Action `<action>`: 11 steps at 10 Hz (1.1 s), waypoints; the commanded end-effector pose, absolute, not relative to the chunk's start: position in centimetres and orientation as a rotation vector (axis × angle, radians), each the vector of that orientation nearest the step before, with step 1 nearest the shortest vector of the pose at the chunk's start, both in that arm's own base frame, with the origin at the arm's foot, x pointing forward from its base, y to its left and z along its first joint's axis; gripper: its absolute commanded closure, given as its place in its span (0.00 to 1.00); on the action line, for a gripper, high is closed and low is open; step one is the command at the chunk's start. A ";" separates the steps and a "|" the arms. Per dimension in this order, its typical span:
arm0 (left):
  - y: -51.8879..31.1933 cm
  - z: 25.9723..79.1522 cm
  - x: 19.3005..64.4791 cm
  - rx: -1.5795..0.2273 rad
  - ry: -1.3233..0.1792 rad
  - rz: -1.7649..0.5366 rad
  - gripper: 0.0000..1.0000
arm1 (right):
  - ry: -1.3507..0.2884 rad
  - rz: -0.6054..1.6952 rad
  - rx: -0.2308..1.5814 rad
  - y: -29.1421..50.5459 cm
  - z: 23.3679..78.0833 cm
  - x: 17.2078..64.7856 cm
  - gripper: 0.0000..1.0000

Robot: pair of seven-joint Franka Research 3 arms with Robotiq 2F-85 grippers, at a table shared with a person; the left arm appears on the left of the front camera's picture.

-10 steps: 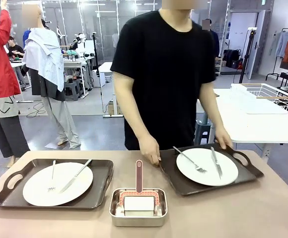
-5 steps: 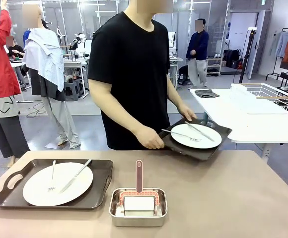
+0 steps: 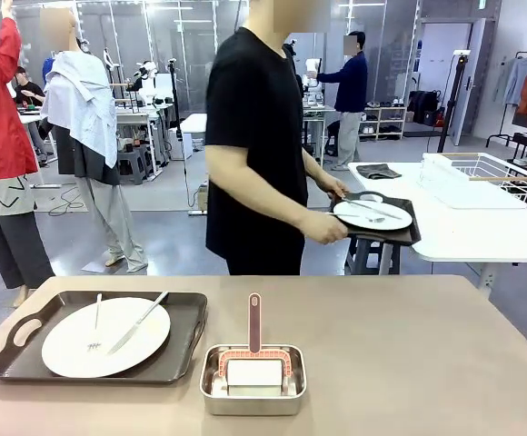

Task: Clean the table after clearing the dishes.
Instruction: When the left (or right) Handle tray is removed, use the left hand (or right hand) to clean the left (or right) side of the table with the Lint Roller.

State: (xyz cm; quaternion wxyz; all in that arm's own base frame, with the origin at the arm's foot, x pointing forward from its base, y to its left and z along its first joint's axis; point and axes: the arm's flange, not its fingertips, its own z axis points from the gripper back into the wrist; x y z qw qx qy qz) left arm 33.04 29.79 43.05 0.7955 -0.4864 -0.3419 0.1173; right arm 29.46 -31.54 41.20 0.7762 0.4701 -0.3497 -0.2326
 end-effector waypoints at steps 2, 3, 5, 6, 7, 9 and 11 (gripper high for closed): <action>30.1 43.3 33.1 -1.062 -0.743 0.247 0.00 | -0.767 -0.270 0.953 -27.8 48.2 34.1 0.00; 30.1 43.3 33.1 -1.062 -0.743 0.247 0.00 | -0.753 -0.131 0.900 -23.7 51.5 37.2 0.00; 30.1 43.3 33.1 -1.062 -0.743 0.247 0.00 | -0.690 0.103 0.830 -14.5 55.0 41.5 0.00; 30.1 43.3 33.1 -1.062 -0.743 0.247 0.00 | -0.649 0.227 0.797 -8.8 55.8 42.9 0.00; 30.1 43.3 33.1 -1.062 -0.743 0.247 0.00 | -0.618 0.335 0.757 -3.4 56.0 43.9 0.00; 30.1 43.3 33.1 -1.062 -0.743 0.247 0.00 | -0.556 0.482 0.695 4.7 55.0 44.8 0.00; 30.1 43.3 33.1 -1.062 -0.743 0.247 0.00 | -0.512 0.563 0.666 9.4 53.6 44.7 0.00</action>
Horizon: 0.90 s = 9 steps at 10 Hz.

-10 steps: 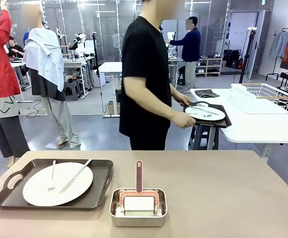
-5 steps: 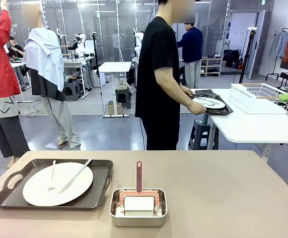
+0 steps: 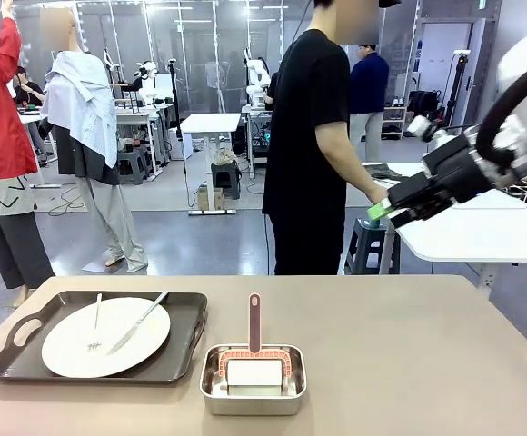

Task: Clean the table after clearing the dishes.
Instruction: When the left (or right) Handle tray is removed, use the left hand (or right hand) to clean the left (or right) side of the table with the Lint Roller.

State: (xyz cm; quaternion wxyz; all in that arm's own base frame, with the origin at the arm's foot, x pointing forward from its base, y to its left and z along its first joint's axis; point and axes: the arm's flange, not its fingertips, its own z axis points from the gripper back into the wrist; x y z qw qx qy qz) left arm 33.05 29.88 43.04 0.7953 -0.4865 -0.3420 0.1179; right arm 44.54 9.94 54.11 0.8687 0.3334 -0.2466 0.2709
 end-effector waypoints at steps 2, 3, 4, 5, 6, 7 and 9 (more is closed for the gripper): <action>30.1 43.3 33.1 -1.062 -0.743 0.247 0.00 | -0.511 0.600 0.646 11.2 52.8 44.6 0.00; 30.1 43.3 33.1 -1.062 -0.743 0.247 0.00 | -0.503 0.589 0.684 11.0 53.4 44.6 0.00; 30.1 43.3 33.1 -1.062 -0.743 0.247 0.00 | -0.503 0.589 0.684 11.0 53.4 44.6 0.00; 30.1 43.3 33.1 -1.062 -0.743 0.247 0.00 | -0.503 0.589 0.684 11.0 53.4 44.6 0.00; 30.1 43.3 33.1 -1.062 -0.743 0.247 0.00 | -0.503 0.589 0.684 11.0 53.4 44.6 0.00; 30.1 43.3 33.1 -1.062 -0.743 0.247 0.00 | -0.503 0.589 0.684 11.0 53.4 44.6 0.00; 30.1 43.3 33.1 -1.062 -0.743 0.247 0.00 | -0.503 0.589 0.684 11.0 53.4 44.6 0.00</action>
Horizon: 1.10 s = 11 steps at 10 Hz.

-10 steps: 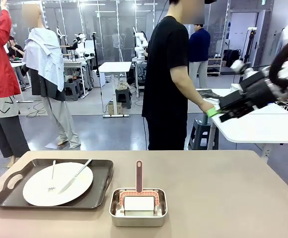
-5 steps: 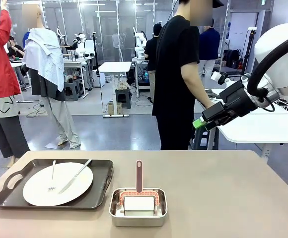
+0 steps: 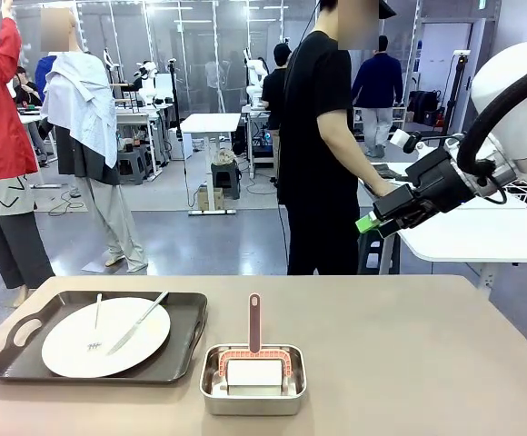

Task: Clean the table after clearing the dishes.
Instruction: When the left (or right) Handle tray is removed, use the left hand (or right hand) to clean the left (or right) side of the table with the Lint Roller.

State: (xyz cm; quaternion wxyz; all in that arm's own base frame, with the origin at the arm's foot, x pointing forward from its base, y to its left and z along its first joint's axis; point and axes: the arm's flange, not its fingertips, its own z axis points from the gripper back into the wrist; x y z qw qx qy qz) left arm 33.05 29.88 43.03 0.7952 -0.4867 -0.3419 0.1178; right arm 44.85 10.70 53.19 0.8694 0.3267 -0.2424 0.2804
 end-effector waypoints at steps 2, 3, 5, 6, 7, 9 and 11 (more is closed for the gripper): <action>30.1 43.3 33.1 -1.062 -0.743 0.247 0.00 | -0.466 0.733 0.586 13.3 54.4 47.0 0.00; 30.1 43.3 33.1 -1.062 -0.743 0.247 0.00 | -0.405 0.909 0.489 17.6 55.7 49.6 0.00; 30.1 43.3 33.1 -1.062 -0.743 0.247 0.00 | -0.318 1.105 0.415 23.8 55.5 51.9 0.00; 30.1 43.3 33.1 -1.062 -0.743 0.247 0.00 | -0.275 1.176 0.402 26.7 55.0 52.5 0.00; 30.1 43.3 33.1 -1.062 -0.743 0.247 0.00 | -0.224 1.249 0.356 29.4 54.2 52.9 0.00; 30.1 43.3 33.1 -1.062 -0.743 0.247 0.00 | -0.154 1.374 0.333 34.0 51.8 53.4 0.00; 30.1 43.3 33.1 -1.062 -0.743 0.247 0.00 | -0.054 1.450 0.349 36.4 50.4 53.0 0.00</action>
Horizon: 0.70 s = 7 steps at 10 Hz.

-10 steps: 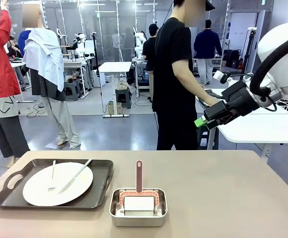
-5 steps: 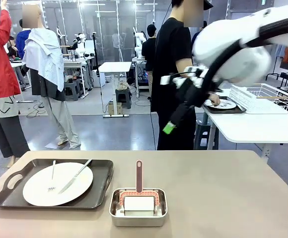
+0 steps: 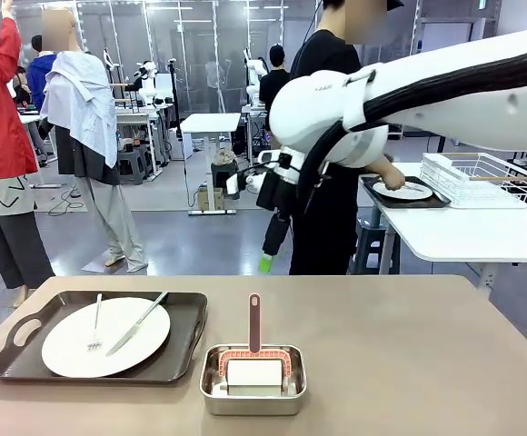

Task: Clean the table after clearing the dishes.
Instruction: When the left (or right) Handle tray is removed, use the left hand (or right hand) to clean the left (or right) side of the table with the Lint Roller.

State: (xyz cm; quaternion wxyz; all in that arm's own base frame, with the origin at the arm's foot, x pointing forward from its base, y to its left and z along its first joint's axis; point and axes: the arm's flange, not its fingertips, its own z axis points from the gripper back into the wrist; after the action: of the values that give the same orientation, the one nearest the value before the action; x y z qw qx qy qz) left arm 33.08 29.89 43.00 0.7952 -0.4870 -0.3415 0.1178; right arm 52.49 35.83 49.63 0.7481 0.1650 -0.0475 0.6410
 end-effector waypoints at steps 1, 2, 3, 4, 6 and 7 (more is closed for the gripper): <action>30.1 43.3 33.1 -1.062 -0.743 0.247 0.00 | 0.038 1.478 0.327 37.6 49.2 52.5 0.00; 30.1 43.3 33.1 -1.062 -0.743 0.247 0.00 | 0.087 1.504 0.336 38.6 48.0 52.1 0.00; 30.1 43.3 33.1 -1.062 -0.743 0.247 0.00 | 0.128 1.519 0.350 39.5 46.6 52.0 0.00; 30.1 43.3 33.1 -1.062 -0.743 0.247 0.00 | 0.162 1.528 0.361 40.0 45.5 52.0 0.00; 30.1 43.3 33.1 -1.062 -0.743 0.247 0.00 | 0.201 1.550 0.367 40.7 43.9 52.0 0.00; 30.1 43.3 33.1 -1.062 -0.743 0.247 0.00 | 0.220 1.564 0.381 40.9 43.3 52.2 0.00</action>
State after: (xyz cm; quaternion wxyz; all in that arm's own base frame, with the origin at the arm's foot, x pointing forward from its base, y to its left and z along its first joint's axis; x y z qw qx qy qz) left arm 33.09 29.88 43.00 0.7952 -0.4871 -0.3414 0.1177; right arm 51.83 40.26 43.18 0.6985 0.1762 0.0844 0.6884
